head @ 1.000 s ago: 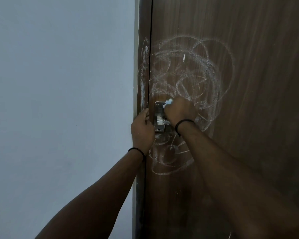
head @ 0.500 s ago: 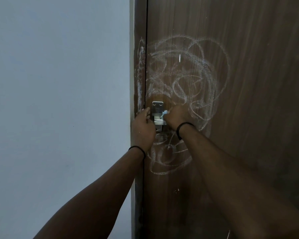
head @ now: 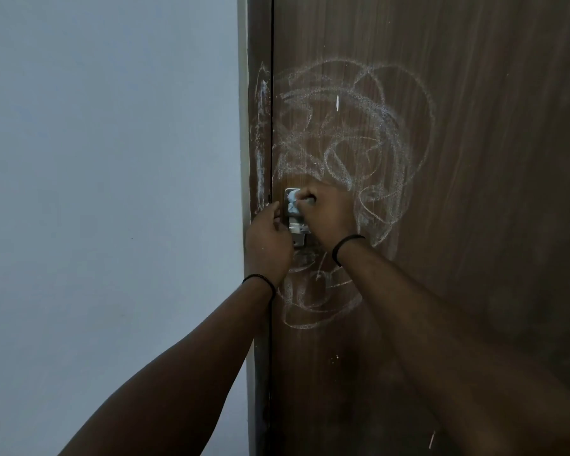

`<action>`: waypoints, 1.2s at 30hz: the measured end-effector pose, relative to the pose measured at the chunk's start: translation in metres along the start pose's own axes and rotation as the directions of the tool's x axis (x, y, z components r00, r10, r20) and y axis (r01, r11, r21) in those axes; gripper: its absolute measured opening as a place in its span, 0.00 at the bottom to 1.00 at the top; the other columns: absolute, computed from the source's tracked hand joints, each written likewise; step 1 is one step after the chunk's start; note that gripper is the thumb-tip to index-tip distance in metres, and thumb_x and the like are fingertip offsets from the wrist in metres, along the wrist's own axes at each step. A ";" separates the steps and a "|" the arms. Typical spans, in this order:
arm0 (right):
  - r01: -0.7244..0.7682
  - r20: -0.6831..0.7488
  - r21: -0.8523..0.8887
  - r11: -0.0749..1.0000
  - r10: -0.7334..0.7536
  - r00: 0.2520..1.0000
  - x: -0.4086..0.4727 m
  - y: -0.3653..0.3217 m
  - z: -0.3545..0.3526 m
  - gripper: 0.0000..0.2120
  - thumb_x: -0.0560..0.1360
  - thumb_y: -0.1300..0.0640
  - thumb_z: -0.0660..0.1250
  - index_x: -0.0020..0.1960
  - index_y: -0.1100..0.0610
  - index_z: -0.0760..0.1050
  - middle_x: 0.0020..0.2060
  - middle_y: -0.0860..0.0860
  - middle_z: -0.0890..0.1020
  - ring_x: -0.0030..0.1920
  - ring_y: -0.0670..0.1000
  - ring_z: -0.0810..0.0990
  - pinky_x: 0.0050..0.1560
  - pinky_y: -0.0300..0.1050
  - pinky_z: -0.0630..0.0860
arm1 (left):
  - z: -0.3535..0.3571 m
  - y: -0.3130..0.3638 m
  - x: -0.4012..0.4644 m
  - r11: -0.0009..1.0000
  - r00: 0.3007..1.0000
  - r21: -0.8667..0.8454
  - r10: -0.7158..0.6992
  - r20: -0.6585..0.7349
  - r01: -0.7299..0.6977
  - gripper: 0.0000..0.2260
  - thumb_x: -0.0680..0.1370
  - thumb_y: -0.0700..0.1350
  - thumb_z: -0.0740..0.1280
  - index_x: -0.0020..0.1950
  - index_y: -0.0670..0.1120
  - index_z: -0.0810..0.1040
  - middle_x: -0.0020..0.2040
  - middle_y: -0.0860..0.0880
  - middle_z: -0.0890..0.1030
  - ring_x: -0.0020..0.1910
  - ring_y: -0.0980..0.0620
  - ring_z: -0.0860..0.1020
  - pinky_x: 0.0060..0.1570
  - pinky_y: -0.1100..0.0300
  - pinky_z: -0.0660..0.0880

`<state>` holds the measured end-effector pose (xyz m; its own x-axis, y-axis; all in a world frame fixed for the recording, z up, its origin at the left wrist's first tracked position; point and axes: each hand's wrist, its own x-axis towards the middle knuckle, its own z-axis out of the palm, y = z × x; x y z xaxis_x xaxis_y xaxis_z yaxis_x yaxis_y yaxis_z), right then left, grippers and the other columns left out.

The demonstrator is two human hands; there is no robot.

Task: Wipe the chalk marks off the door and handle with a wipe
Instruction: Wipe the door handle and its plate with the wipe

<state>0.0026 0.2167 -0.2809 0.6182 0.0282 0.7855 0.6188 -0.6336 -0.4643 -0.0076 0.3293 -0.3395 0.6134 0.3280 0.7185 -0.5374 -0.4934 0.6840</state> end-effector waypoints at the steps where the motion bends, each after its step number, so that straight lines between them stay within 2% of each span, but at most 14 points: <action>1: 0.064 0.072 -0.034 0.997 -0.062 0.995 0.000 -0.002 0.002 0.06 0.73 0.63 0.69 0.45 0.54 0.84 0.42 0.45 0.82 0.42 0.44 0.80 0.41 0.38 0.77 | 0.000 0.000 0.000 1.000 1.000 0.004 0.018 -0.001 -0.018 0.17 0.79 0.38 0.58 0.65 0.47 0.78 0.57 0.51 0.82 0.55 0.56 0.79 0.56 0.63 0.76; 4: 0.183 0.253 -0.184 0.966 -0.134 0.958 0.003 -0.002 0.007 0.08 0.74 0.63 0.68 0.49 0.55 0.84 0.47 0.52 0.85 0.47 0.50 0.82 0.47 0.47 0.80 | -0.001 0.003 0.000 1.000 1.000 0.002 0.023 -0.020 -0.023 0.17 0.79 0.37 0.57 0.62 0.48 0.79 0.53 0.55 0.81 0.51 0.63 0.78 0.51 0.72 0.71; 7: 0.172 0.356 -0.235 0.957 -0.080 0.931 0.016 -0.004 0.001 0.10 0.74 0.64 0.69 0.50 0.53 0.85 0.48 0.50 0.85 0.49 0.50 0.82 0.51 0.43 0.78 | -0.005 0.005 -0.002 0.999 0.998 0.002 0.049 -0.040 -0.049 0.16 0.79 0.36 0.59 0.61 0.47 0.80 0.49 0.60 0.77 0.46 0.75 0.74 0.45 0.82 0.67; 11: 0.179 0.543 -0.255 0.950 -0.012 0.839 0.029 -0.009 -0.009 0.12 0.75 0.68 0.68 0.50 0.53 0.84 0.49 0.49 0.85 0.49 0.49 0.82 0.51 0.42 0.78 | -0.007 0.001 -0.002 0.994 0.994 0.014 0.105 -0.027 -0.104 0.12 0.80 0.38 0.62 0.56 0.47 0.83 0.48 0.58 0.80 0.44 0.73 0.76 0.44 0.83 0.66; 14: 0.122 0.466 -0.168 0.978 -0.030 0.884 0.024 -0.008 -0.016 0.12 0.72 0.70 0.69 0.44 0.54 0.81 0.38 0.45 0.81 0.36 0.42 0.77 0.35 0.34 0.72 | -0.005 -0.001 0.001 0.997 0.997 0.043 0.073 -0.033 -0.071 0.10 0.79 0.39 0.66 0.56 0.46 0.84 0.50 0.51 0.84 0.42 0.64 0.76 0.42 0.82 0.66; 16: 0.030 0.374 -0.050 0.998 -0.009 0.927 0.021 -0.006 -0.018 0.11 0.68 0.69 0.73 0.42 0.55 0.77 0.34 0.45 0.78 0.32 0.42 0.75 0.31 0.36 0.71 | -0.005 0.000 0.003 0.998 0.998 0.033 0.055 -0.029 -0.054 0.08 0.78 0.40 0.68 0.55 0.45 0.85 0.49 0.49 0.85 0.39 0.66 0.77 0.40 0.82 0.67; 18: -0.034 0.331 -0.008 0.999 0.035 0.943 0.020 -0.003 -0.017 0.09 0.66 0.64 0.77 0.41 0.56 0.78 0.32 0.46 0.79 0.31 0.42 0.76 0.32 0.36 0.73 | -0.006 0.002 0.004 1.000 1.000 -0.008 0.015 -0.025 -0.015 0.08 0.77 0.39 0.68 0.54 0.45 0.85 0.47 0.50 0.85 0.38 0.71 0.77 0.38 0.82 0.67; 21: -0.063 0.290 -0.069 0.996 0.080 0.954 0.018 0.001 -0.012 0.05 0.68 0.57 0.78 0.39 0.56 0.82 0.33 0.47 0.82 0.33 0.42 0.79 0.33 0.34 0.72 | -0.006 0.001 0.006 0.998 0.998 -0.011 -0.063 -0.003 0.063 0.09 0.77 0.38 0.68 0.54 0.45 0.85 0.49 0.49 0.86 0.39 0.65 0.78 0.36 0.81 0.69; 24: 0.021 0.388 -0.090 0.996 0.015 0.922 0.017 -0.002 -0.009 0.03 0.72 0.58 0.74 0.42 0.58 0.84 0.39 0.51 0.85 0.39 0.46 0.82 0.37 0.36 0.75 | -0.006 -0.002 0.005 0.993 0.994 -0.028 -0.112 0.007 0.112 0.10 0.77 0.38 0.67 0.54 0.46 0.85 0.49 0.49 0.86 0.42 0.59 0.80 0.36 0.80 0.69; 26: 0.076 0.489 -0.109 0.991 -0.013 0.872 0.021 -0.005 -0.010 0.04 0.74 0.59 0.72 0.45 0.57 0.85 0.42 0.51 0.86 0.43 0.48 0.82 0.43 0.43 0.79 | -0.006 -0.005 0.003 0.990 0.991 -0.050 -0.134 0.006 0.134 0.11 0.78 0.38 0.66 0.55 0.47 0.85 0.48 0.50 0.85 0.44 0.56 0.81 0.36 0.79 0.69; 28: 0.085 0.539 -0.139 0.987 0.003 0.842 0.024 -0.008 -0.012 0.04 0.75 0.60 0.71 0.48 0.56 0.85 0.44 0.51 0.86 0.44 0.48 0.82 0.46 0.46 0.80 | -0.006 -0.004 -0.001 0.989 0.991 -0.069 -0.130 -0.005 0.130 0.13 0.79 0.38 0.63 0.58 0.48 0.83 0.51 0.52 0.84 0.46 0.59 0.80 0.39 0.80 0.69; 31: 0.081 0.423 -0.218 0.973 0.020 0.906 0.025 -0.009 -0.011 0.03 0.73 0.60 0.72 0.43 0.55 0.85 0.40 0.48 0.85 0.39 0.45 0.81 0.39 0.39 0.76 | -0.006 0.000 -0.008 0.991 0.998 -0.123 -0.059 -0.007 0.057 0.12 0.82 0.47 0.62 0.61 0.50 0.82 0.53 0.57 0.83 0.47 0.68 0.78 0.44 0.81 0.70; 33: 0.057 0.324 -0.229 0.972 0.021 0.946 0.022 -0.013 -0.007 0.05 0.71 0.62 0.72 0.37 0.54 0.82 0.35 0.47 0.84 0.35 0.43 0.80 0.33 0.37 0.72 | -0.005 0.004 -0.009 0.986 0.999 -0.160 -0.053 0.007 0.053 0.11 0.82 0.50 0.63 0.60 0.52 0.82 0.49 0.60 0.83 0.48 0.69 0.79 0.44 0.79 0.71; 36: -0.031 0.384 -0.077 0.997 0.058 0.922 0.022 -0.018 -0.005 0.07 0.72 0.65 0.67 0.40 0.55 0.82 0.37 0.47 0.83 0.39 0.47 0.81 0.39 0.45 0.78 | -0.004 0.006 -0.005 0.976 0.990 -0.178 -0.136 -0.047 0.126 0.08 0.80 0.48 0.67 0.54 0.52 0.84 0.43 0.61 0.82 0.43 0.67 0.79 0.38 0.80 0.70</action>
<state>0.0024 0.2249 -0.2528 0.7917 0.2858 0.5400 0.5604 -0.6917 -0.4555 -0.0161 0.3279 -0.3379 0.6529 0.4298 0.6237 -0.5503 -0.2965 0.7805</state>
